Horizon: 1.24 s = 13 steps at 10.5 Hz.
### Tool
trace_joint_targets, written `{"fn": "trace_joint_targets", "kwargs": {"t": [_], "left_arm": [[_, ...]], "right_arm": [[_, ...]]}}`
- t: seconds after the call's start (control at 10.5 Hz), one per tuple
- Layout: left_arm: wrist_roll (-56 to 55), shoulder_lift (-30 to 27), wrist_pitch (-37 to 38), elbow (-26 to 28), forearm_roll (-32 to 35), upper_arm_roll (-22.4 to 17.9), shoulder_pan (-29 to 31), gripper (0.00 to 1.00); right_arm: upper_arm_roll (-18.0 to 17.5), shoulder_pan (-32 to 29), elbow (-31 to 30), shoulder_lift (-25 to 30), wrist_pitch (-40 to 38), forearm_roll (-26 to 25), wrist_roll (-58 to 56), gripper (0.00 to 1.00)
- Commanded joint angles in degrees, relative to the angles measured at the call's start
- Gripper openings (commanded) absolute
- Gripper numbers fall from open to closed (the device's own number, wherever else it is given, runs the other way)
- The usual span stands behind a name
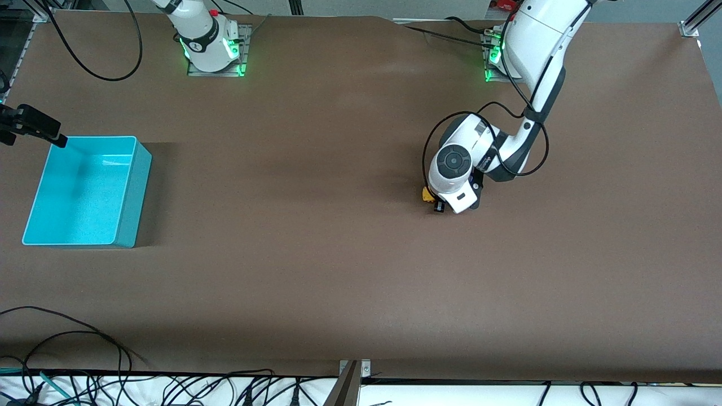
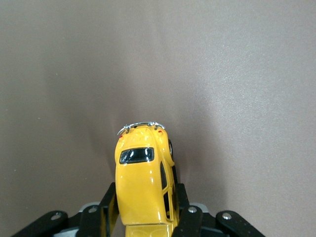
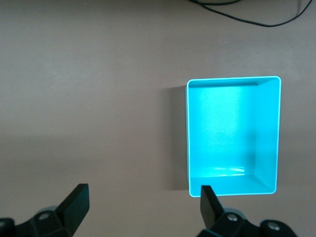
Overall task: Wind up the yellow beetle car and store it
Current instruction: 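Drag the car backward along the table with the left gripper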
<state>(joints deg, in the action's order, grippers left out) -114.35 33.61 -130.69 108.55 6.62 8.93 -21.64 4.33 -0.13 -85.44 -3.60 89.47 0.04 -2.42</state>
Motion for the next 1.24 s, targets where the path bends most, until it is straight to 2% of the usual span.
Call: {"fn": "trace_joint_targets", "kwargs": {"t": [0.0,0.38,0.86,1.15], "left_arm": [[0.97,3.13,-2.37,-0.44,2.61,0.21,1.60,0.00],[4.93,3.13,-2.37,0.44,2.61,0.30,5.64,0.00],[5.63,3.31,-3.68,0.61,8.22,0.47,10.91,0.00],[9.58,3.57,-4.92,0.88,8.85,0.83,15.12,0.00]], "right_arm": [[-0.20,-0.22,1.07,-0.27,-0.26,0.66,0.13,1.00],[-0.29,-0.22,1.07,-0.36,-0.17,0.66,0.13,1.00],[-0.29,-0.22,1.07,-0.45,-0.34,0.40,0.13,1.00],[-0.29,-0.31,1.07,-0.45,-0.17,0.40,0.13,1.00]]}}
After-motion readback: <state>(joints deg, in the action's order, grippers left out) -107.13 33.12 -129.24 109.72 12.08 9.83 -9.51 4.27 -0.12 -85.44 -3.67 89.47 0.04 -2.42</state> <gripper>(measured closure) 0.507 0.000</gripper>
